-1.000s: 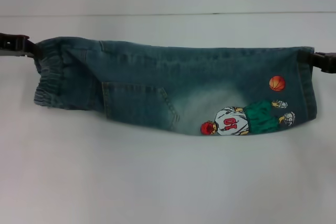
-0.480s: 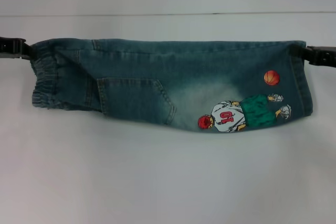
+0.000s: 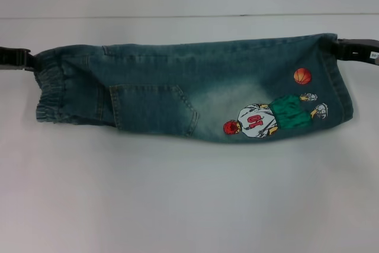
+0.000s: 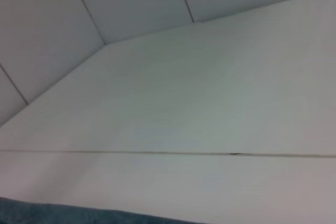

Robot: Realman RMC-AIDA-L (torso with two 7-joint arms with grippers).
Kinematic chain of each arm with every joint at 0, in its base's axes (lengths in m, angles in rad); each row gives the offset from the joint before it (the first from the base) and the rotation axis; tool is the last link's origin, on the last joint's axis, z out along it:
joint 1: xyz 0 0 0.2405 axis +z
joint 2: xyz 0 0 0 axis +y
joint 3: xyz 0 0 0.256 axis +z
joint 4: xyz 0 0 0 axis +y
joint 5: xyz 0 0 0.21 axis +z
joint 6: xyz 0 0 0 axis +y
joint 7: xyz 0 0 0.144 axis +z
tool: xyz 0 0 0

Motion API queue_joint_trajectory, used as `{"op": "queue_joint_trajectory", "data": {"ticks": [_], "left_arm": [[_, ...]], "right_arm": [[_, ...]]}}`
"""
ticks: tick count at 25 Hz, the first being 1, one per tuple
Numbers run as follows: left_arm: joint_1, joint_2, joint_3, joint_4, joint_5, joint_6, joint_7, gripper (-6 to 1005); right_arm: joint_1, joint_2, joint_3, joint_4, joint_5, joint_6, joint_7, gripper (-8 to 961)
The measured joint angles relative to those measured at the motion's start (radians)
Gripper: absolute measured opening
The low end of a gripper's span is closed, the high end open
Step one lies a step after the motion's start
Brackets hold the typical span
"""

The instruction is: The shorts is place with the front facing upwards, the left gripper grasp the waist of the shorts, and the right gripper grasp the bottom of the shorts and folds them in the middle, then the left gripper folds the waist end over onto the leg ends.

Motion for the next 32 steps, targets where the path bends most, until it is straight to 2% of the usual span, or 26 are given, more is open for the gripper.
{"op": "queue_joint_trajectory", "data": {"ticks": [4,12,23,32], "left_arm": [[0.005,-0.019,0.041,0.000,-0.004,-0.057,0.001,41],[0.006,-0.045,0.073,-0.001,-0.006,-0.135,0.002,42],[0.004,-0.050,0.075,-0.022,-0.004,-0.193,0.002,43],[0.017,-0.054,0.112,-0.040,0.001,-0.217,0.002,44]], "right_arm": [[0.008,0.020,-0.036,-0.005,0.000,0.056,-0.001,10],[0.019,0.039,-0.052,0.001,0.001,0.113,-0.015,11],[0.031,0.057,-0.053,0.001,0.004,0.164,-0.027,13],[0.043,0.069,-0.055,0.005,0.010,0.200,-0.051,14]]}}
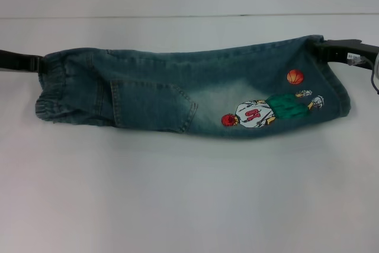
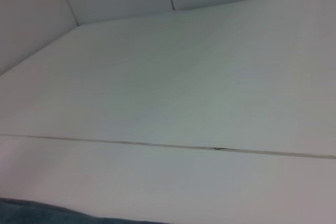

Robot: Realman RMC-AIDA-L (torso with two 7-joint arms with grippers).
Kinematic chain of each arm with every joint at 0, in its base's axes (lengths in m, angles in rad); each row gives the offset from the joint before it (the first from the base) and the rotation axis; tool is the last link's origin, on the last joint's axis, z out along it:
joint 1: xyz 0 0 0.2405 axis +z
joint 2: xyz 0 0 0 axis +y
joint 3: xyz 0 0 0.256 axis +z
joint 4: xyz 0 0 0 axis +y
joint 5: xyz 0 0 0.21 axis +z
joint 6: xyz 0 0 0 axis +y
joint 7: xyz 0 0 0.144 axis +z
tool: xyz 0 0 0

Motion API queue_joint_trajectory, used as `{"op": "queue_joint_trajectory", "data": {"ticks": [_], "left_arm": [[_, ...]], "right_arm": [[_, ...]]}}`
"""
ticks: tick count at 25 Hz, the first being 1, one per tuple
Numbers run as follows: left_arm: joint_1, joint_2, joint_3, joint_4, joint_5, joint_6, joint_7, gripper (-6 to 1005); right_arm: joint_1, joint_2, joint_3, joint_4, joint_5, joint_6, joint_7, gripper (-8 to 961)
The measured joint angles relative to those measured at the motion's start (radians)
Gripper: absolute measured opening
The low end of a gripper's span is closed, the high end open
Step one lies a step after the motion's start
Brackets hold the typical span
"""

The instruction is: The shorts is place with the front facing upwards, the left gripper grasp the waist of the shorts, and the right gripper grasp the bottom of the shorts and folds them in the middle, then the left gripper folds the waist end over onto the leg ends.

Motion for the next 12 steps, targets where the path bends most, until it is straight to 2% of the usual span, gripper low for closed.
{"op": "queue_joint_trajectory", "data": {"ticks": [6,11,12], "left_arm": [[0.001,-0.001,0.002,0.000,0.001,0.016,0.000,45],[-0.005,-0.009,0.011,0.008,-0.008,0.026,-0.003,114],[-0.007,-0.012,0.012,0.013,-0.009,0.028,-0.004,184]], "right_arm": [[0.014,0.004,-0.030,0.000,0.000,0.013,0.002,15],[0.023,0.005,-0.058,0.000,0.000,0.015,0.025,71],[0.025,0.005,-0.059,-0.001,0.000,0.015,0.028,85]]}}
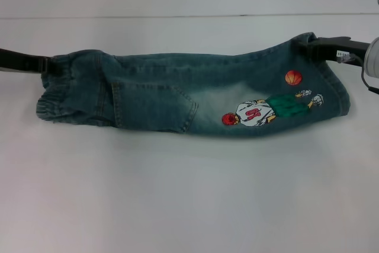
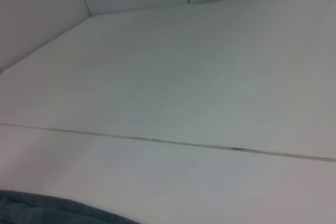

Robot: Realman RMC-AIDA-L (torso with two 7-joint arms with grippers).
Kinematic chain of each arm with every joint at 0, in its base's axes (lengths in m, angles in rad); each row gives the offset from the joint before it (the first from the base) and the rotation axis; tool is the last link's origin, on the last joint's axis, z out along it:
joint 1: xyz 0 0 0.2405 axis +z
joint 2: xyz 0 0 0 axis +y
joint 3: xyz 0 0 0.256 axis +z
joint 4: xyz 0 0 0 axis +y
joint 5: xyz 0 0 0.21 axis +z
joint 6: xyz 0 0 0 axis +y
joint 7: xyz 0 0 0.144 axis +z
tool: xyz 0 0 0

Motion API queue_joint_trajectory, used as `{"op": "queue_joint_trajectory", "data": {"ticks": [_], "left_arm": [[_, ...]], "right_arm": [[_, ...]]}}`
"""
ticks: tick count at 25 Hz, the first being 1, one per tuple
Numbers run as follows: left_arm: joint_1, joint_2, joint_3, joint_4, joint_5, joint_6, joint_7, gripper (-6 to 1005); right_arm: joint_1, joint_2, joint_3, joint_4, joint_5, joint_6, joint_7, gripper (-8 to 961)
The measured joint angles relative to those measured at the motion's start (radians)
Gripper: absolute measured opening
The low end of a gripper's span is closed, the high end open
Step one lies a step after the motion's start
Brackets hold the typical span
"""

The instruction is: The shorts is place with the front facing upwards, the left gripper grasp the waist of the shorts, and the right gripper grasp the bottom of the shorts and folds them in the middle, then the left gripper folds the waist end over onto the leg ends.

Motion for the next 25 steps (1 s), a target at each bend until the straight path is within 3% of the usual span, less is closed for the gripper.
{"op": "queue_joint_trajectory", "data": {"ticks": [2,6,13,17,23,25], "left_arm": [[-0.005,-0.002,0.000,0.006,0.000,0.006,-0.002,323],[-0.013,0.000,0.000,0.008,-0.001,0.013,-0.005,409],[-0.032,0.018,0.001,0.006,0.008,0.054,-0.023,560],[-0.045,0.036,0.002,0.008,0.018,0.099,-0.057,713],[-0.060,0.044,0.000,0.010,0.048,0.135,-0.097,907],[-0.062,0.045,-0.001,0.011,0.052,0.141,-0.104,934]], "right_arm": [[0.001,0.000,0.000,0.000,0.000,0.000,0.000,112],[0.001,0.000,0.000,-0.001,-0.001,0.000,0.006,168],[-0.001,-0.004,0.000,-0.004,-0.003,0.000,0.011,459],[-0.003,-0.006,0.000,-0.005,-0.001,0.000,0.012,651],[-0.005,-0.023,-0.038,-0.008,-0.009,-0.008,0.069,860],[-0.006,-0.032,-0.067,-0.008,-0.009,-0.010,0.105,868]]}}
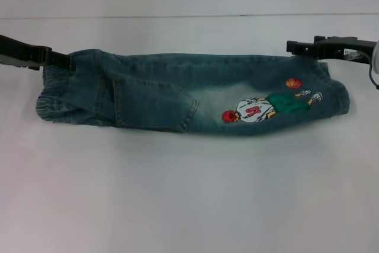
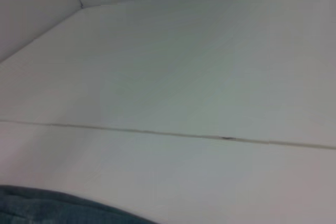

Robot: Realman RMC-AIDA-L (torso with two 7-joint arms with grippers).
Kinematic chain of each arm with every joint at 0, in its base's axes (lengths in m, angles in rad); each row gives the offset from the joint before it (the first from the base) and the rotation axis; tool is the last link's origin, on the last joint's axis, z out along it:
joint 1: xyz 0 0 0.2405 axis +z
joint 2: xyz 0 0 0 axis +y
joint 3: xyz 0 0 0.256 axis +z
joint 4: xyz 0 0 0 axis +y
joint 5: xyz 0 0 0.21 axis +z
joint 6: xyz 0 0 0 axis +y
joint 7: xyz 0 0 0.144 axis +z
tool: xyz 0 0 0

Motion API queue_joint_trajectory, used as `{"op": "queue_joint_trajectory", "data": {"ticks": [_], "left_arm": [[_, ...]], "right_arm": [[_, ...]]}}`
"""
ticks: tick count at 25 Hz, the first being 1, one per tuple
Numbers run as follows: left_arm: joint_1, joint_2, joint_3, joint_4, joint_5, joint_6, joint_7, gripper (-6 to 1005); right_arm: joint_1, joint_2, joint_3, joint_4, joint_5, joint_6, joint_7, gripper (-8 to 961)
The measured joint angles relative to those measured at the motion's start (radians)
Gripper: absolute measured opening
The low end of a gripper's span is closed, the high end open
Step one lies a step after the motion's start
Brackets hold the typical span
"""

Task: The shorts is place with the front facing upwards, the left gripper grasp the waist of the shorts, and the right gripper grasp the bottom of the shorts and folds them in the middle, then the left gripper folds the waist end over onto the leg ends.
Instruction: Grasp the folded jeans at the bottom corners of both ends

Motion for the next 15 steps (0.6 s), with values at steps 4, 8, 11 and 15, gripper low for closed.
{"op": "queue_joint_trajectory", "data": {"ticks": [4,8,11,15], "left_arm": [[-0.005,0.009,-0.009,0.003,-0.001,0.036,-0.008,927],[-0.006,0.028,-0.052,0.036,-0.022,0.132,-0.009,920],[-0.006,0.048,-0.105,0.052,-0.052,0.220,0.003,915],[0.000,0.073,-0.181,0.055,-0.100,0.355,0.060,908]], "right_arm": [[-0.002,-0.022,-0.060,-0.007,0.000,-0.018,0.084,868],[-0.017,-0.039,-0.042,-0.064,0.014,-0.139,0.133,868],[-0.035,-0.053,-0.029,-0.127,0.043,-0.292,0.162,869],[-0.042,-0.088,-0.034,-0.155,0.057,-0.494,0.178,869]]}}
